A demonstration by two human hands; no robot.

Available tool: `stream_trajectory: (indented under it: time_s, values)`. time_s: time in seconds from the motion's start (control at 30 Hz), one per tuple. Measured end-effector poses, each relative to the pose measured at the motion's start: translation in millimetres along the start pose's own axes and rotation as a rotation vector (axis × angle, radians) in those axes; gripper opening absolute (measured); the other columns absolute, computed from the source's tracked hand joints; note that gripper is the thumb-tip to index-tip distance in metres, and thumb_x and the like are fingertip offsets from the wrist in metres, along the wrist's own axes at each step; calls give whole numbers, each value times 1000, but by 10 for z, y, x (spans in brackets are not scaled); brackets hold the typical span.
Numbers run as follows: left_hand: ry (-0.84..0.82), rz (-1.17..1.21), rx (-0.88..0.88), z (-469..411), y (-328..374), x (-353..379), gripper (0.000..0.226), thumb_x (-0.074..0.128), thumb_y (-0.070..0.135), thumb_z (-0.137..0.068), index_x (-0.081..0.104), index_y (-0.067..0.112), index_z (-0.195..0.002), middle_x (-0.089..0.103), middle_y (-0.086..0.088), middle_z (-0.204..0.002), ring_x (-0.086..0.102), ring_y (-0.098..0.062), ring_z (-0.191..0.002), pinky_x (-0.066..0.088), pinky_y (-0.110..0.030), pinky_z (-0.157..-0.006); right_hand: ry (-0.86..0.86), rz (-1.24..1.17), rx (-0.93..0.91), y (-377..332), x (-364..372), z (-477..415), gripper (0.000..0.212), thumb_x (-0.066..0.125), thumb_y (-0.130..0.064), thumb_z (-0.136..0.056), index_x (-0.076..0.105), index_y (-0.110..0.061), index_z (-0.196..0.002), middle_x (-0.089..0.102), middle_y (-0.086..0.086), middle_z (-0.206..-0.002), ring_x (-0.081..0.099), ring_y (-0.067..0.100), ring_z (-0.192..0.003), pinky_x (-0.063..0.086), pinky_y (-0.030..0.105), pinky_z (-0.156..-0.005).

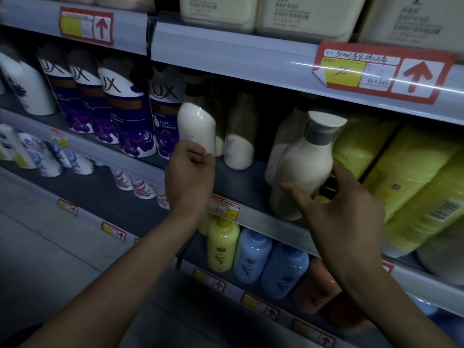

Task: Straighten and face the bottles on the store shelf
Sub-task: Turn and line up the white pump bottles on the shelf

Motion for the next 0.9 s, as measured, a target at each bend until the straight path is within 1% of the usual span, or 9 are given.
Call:
stream_trajectory:
  time_s: [0.1,0.17,0.27,0.37,0.47,0.57,0.67,0.77,0.9]
  values:
    - [83,-60,8,-58,0,-152,23,74,22,-90,55,19,-102,65,1,-96,64,-15,-89,52,-34,-78,4,167,-41,-78,0,-43,64,72,-67,-81,59,-10,-108,71,13,-80,67,41,-71,51,42,-58]
    - [109,-94,11,-113,-19,-205,34,77,28,-88,51,20,-108,63,-5,-108,63,-21,-95,52,-36,-78,2,267,-59,-121,-13,-75,65,68,-70,-82,54,-7,-94,67,19,-72,63,43,-63,40,37,-53]
    - [100,-119,-5,-180,-63,-229,55,81,35,-84,48,20,-125,60,-9,-120,61,-23,-104,47,-32,-75,-13,338,-38,-158,-36,-124,67,66,-72,-82,47,-8,-86,64,21,-71,62,43,-64,30,34,-55]
    - [52,-148,-10,-251,-108,-204,76,83,41,-81,44,21,-143,57,-8,-134,58,-23,-116,48,-34,-84,-34,368,-13,-182,-42,-154,70,65,-74,-81,42,-8,-87,66,23,-77,65,45,-72,30,36,-56]
    - [-17,-141,4,-279,-122,-151,89,84,50,-74,44,25,-149,56,-3,-143,57,-23,-127,54,-46,-100,-6,391,-20,-226,-67,-154,72,66,-75,-79,41,-9,-84,66,24,-75,66,45,-70,29,35,-56]
    - [-56,-119,32,-256,-84,-105,90,80,58,-64,47,29,-143,59,1,-138,60,-19,-122,57,-49,-97,17,447,-32,-264,-129,-139,74,66,-79,-74,43,-9,-78,62,21,-67,64,43,-65,27,33,-55]
    - [-63,-76,15,-306,-76,-115,77,89,42,-69,50,25,-133,61,1,-133,62,-17,-116,58,-48,-96,92,454,-93,-358,-258,-110,72,69,-78,-74,53,-8,-74,55,20,-56,60,42,-55,33,31,-53]
    - [-89,-49,0,-408,-103,-119,74,93,29,-73,49,20,-132,62,1,-131,63,-15,-114,58,-44,-97,125,427,-148,-474,-296,-68,63,66,-76,-80,61,-13,-83,65,14,-61,64,42,-58,47,36,-56]
    - [-101,-26,9,-443,-104,-127,73,97,27,-69,49,22,-124,63,4,-123,65,-12,-109,58,-32,-90,159,370,-197,-603,-280,-9,51,66,-68,-87,65,-17,-86,69,7,-66,63,39,-56,45,35,-55]
Point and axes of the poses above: each hand's wrist, its own z-axis away from the middle knuckle, its own x-axis out of the palm, y = z × x, the point moved 10 cm from there along -z, towards the middle knuckle
